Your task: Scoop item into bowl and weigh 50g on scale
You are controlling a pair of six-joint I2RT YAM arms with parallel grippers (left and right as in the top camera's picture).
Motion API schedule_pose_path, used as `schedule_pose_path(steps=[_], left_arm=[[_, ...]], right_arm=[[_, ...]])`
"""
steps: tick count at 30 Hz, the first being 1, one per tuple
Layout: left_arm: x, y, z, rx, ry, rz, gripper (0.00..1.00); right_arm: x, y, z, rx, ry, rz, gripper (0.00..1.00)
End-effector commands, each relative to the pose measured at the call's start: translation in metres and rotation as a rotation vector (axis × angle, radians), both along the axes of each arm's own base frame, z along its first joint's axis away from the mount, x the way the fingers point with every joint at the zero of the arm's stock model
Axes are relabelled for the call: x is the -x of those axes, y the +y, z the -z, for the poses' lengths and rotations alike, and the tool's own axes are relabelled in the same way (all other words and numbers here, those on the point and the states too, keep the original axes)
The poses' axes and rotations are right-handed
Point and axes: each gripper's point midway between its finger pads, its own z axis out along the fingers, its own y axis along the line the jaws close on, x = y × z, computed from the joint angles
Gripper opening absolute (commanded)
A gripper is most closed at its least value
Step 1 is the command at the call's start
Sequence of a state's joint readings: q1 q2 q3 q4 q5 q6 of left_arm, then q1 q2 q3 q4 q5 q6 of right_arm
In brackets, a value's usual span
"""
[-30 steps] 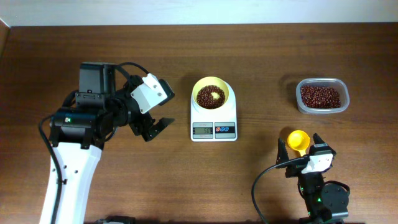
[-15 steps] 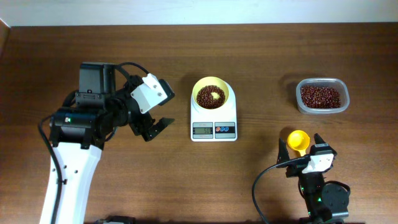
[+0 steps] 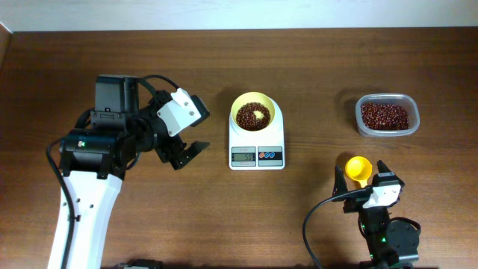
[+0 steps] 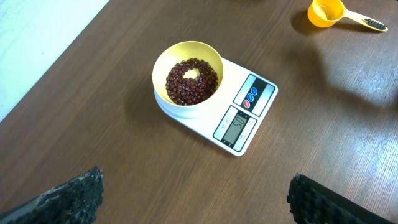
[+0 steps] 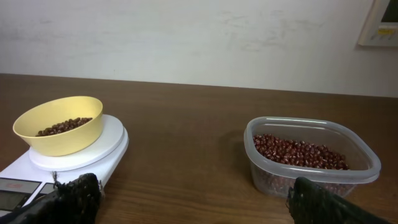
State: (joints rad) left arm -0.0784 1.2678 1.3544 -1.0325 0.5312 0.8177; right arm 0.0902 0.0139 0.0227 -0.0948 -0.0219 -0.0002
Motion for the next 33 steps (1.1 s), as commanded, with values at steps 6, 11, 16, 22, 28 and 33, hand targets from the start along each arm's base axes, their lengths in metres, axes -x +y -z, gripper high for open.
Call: schedule_pose_path(steps=[6,11,16,22,28,33], left_arm=[[0.0004,-0.0012,-0.0068,0.009,-0.013,-0.003,0.99],[0.0004,-0.0012,-0.0068,0.009,-0.013,-0.003,0.99],[0.0004,-0.0012,-0.0068,0.009,-0.013,-0.003,0.99],[0.0004,-0.0012,-0.0068,0.009,-0.013,-0.003,0.99],[0.0029,-0.0029,-0.0098,0.009,-0.023,0.004,0.99],[0.0045,-0.0027,-0.0103,0.009,-0.023,0.003,0.99]], right_arm=[[-0.0006,-0.0044,0.0024,0.005,-0.003,0.023,0.99],[-0.0006,-0.0044,0.0024,0.005,-0.003,0.023,0.99],[-0.0006,-0.0044,0.0023,0.005,-0.004,0.023,0.99],[-0.0006,-0.0044,0.0024,0.005,-0.003,0.023,0.99],[-0.0006,-0.0044,0.0023,0.005,-0.004,0.023,0.99],[-0.0006,-0.0044,0.0024,0.005,-0.003,0.023,0.99]])
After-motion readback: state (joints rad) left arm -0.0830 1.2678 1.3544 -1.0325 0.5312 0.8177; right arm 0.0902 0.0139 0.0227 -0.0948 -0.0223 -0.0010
